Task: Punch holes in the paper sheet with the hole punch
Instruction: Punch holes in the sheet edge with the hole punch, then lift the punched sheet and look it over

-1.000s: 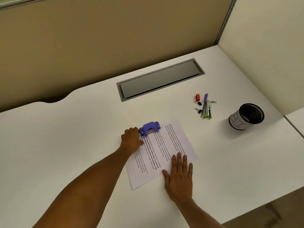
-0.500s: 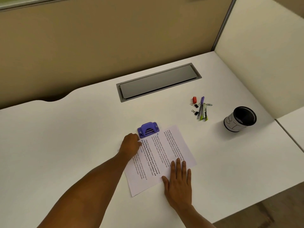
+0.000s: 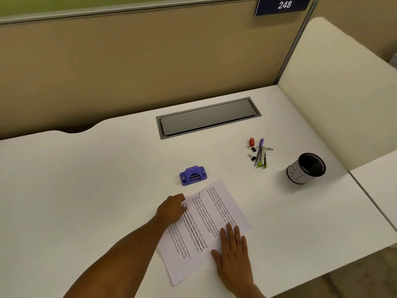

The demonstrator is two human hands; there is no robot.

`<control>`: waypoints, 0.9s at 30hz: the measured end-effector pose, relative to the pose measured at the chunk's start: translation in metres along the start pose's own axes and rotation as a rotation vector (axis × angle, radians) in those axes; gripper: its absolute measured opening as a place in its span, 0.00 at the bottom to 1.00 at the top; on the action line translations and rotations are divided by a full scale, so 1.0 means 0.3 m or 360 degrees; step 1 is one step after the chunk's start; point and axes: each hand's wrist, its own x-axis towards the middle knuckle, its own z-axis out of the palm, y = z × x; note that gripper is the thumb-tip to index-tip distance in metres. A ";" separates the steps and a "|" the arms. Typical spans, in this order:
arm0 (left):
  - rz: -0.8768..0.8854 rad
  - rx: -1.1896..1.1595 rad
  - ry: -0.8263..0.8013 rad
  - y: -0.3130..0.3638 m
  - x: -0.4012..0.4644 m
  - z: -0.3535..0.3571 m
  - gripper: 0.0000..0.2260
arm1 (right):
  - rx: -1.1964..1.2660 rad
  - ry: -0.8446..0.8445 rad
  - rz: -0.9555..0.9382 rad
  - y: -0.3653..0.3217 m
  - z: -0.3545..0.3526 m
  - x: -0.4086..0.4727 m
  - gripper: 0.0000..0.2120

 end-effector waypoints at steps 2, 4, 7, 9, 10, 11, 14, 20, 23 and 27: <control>0.0018 -0.0102 0.0006 -0.015 -0.025 0.021 0.14 | 0.0104 0.0079 0.0007 0.007 -0.006 -0.009 0.31; 0.0027 -0.0241 0.0020 -0.033 -0.051 0.042 0.10 | 0.0364 0.0247 0.0169 -0.004 -0.036 -0.013 0.29; 0.0050 -0.0438 0.0064 -0.058 -0.083 0.064 0.05 | 0.0840 0.0550 0.0624 -0.032 -0.095 0.004 0.22; 0.0039 -0.0543 0.0088 -0.067 -0.107 0.068 0.04 | 0.1151 0.0551 0.0865 -0.052 -0.122 0.020 0.22; 0.0028 -0.0595 0.0103 -0.071 -0.117 0.070 0.04 | 0.1288 0.0528 0.0921 -0.061 -0.137 0.026 0.24; 0.0016 -0.0646 0.0116 -0.073 -0.127 0.073 0.04 | 0.1417 0.0497 0.0962 -0.068 -0.157 0.028 0.25; -0.0010 -0.0798 0.0169 -0.092 -0.169 0.071 0.04 | 0.1939 0.0352 0.1060 -0.113 -0.227 0.030 0.28; -0.0069 -0.1142 0.0273 -0.144 -0.265 0.069 0.07 | 0.2437 0.0124 0.0991 -0.133 -0.242 0.025 0.10; -0.0033 -0.1256 0.0271 -0.171 -0.322 0.064 0.08 | 0.2386 0.0151 0.0882 -0.153 -0.272 0.011 0.07; 0.0064 -0.1325 0.0299 -0.202 -0.387 0.038 0.07 | 0.2262 0.0197 0.0718 -0.177 -0.325 0.019 0.09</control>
